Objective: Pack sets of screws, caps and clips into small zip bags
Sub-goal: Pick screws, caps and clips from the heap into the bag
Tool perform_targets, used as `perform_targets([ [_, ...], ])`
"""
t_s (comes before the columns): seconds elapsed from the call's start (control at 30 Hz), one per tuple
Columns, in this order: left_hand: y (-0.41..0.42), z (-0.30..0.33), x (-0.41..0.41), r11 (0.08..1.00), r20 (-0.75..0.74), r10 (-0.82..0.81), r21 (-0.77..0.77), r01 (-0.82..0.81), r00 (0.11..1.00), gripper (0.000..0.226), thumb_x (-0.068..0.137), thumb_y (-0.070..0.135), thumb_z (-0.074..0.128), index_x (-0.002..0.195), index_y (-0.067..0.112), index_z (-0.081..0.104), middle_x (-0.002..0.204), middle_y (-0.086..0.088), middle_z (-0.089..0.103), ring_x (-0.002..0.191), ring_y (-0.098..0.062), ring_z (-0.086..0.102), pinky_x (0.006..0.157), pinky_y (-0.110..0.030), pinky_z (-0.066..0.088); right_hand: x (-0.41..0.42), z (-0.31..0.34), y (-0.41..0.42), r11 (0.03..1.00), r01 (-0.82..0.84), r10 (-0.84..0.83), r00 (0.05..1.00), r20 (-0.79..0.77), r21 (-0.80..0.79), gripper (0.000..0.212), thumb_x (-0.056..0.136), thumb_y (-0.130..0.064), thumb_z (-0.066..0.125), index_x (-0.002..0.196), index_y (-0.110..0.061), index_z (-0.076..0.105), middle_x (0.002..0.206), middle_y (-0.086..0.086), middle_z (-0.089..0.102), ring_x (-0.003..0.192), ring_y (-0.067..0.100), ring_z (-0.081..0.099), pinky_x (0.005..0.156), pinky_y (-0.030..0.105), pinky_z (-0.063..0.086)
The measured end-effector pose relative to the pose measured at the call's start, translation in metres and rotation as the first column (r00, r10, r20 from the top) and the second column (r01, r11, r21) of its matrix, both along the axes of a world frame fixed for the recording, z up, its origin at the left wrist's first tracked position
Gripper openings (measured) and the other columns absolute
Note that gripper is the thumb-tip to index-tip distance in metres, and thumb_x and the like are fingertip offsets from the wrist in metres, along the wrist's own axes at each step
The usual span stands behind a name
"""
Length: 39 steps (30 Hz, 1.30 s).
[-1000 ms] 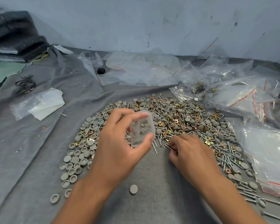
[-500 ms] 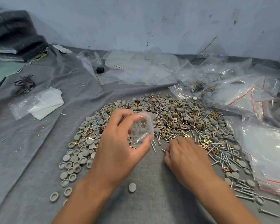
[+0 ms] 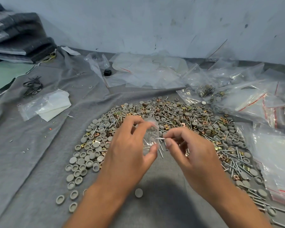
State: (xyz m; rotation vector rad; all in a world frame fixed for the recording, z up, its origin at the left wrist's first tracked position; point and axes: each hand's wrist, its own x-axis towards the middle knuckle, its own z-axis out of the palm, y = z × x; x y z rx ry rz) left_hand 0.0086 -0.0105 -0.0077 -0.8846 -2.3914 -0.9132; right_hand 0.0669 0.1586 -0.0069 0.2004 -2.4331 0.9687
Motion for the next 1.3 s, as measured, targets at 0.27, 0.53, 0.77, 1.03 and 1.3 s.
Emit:
perform_targets([
  [0.27, 0.01, 0.0, 0.005, 0.998, -0.022, -0.057, -0.04, 0.056, 0.998, 0.047, 0.073, 0.017, 0.082, 0.118, 0.016, 0.068, 0.113, 0.001, 0.057, 0.096, -0.018, 0.06, 0.082, -0.039, 0.054, -0.003, -0.003, 0.0, 0.936, 0.085, -0.016, 0.98, -0.199, 0.341, 0.013, 0.098, -0.02, 0.066, 0.104, -0.013, 0.075, 0.094, 0.0, 0.062, 0.085, 0.018, 0.06, 0.071, 0.033, 0.053],
  [0.53, 0.01, 0.001, 0.006, 0.998, -0.008, -0.014, -0.059, 0.014, 1.0, 0.047, 0.075, 0.024, 0.076, 0.121, 0.021, 0.067, 0.112, 0.005, 0.057, 0.1, -0.016, 0.057, 0.088, -0.038, 0.05, -0.006, -0.003, -0.004, 0.978, 0.073, -0.039, 0.985, -0.168, 0.198, 0.019, 0.092, -0.03, 0.069, 0.105, -0.018, 0.074, 0.092, -0.008, 0.062, 0.085, 0.006, 0.058, 0.071, 0.024, 0.051],
  [0.77, -0.004, 0.008, -0.007, 0.988, 0.095, 0.065, 0.136, -0.077, 0.993, 0.046, 0.08, 0.042, 0.072, 0.121, 0.023, 0.066, 0.112, 0.009, 0.052, 0.086, -0.007, 0.049, 0.084, -0.029, 0.048, -0.013, -0.012, 0.036, 0.963, 0.242, -0.262, 0.944, 0.199, 0.12, 0.005, 0.091, -0.04, 0.065, 0.095, -0.037, 0.063, 0.088, -0.022, 0.059, 0.078, -0.009, 0.053, 0.064, 0.011, 0.036],
  [1.03, -0.004, 0.006, -0.006, 0.989, 0.092, 0.073, 0.119, -0.084, 0.993, 0.047, 0.078, 0.03, 0.08, 0.122, 0.02, 0.067, 0.111, 0.007, 0.054, 0.084, -0.007, 0.045, 0.083, -0.034, 0.05, -0.024, -0.04, 0.007, 0.859, 0.278, -0.443, 0.825, 0.352, 0.43, 0.035, 0.088, -0.07, 0.051, 0.098, -0.037, 0.061, 0.092, -0.018, 0.058, 0.089, 0.005, 0.053, 0.064, 0.025, 0.042],
  [1.3, -0.005, 0.005, -0.007, 0.989, 0.095, 0.066, 0.123, -0.077, 0.993, 0.047, 0.079, 0.033, 0.078, 0.123, 0.021, 0.066, 0.113, 0.007, 0.053, 0.086, -0.007, 0.046, 0.084, -0.033, 0.05, -0.018, -0.039, -0.007, 0.843, 0.251, -0.45, 0.814, 0.368, 0.477, 0.013, 0.094, -0.045, 0.049, 0.094, -0.035, 0.057, 0.097, -0.015, 0.058, 0.097, 0.011, 0.051, 0.069, 0.029, 0.041],
])
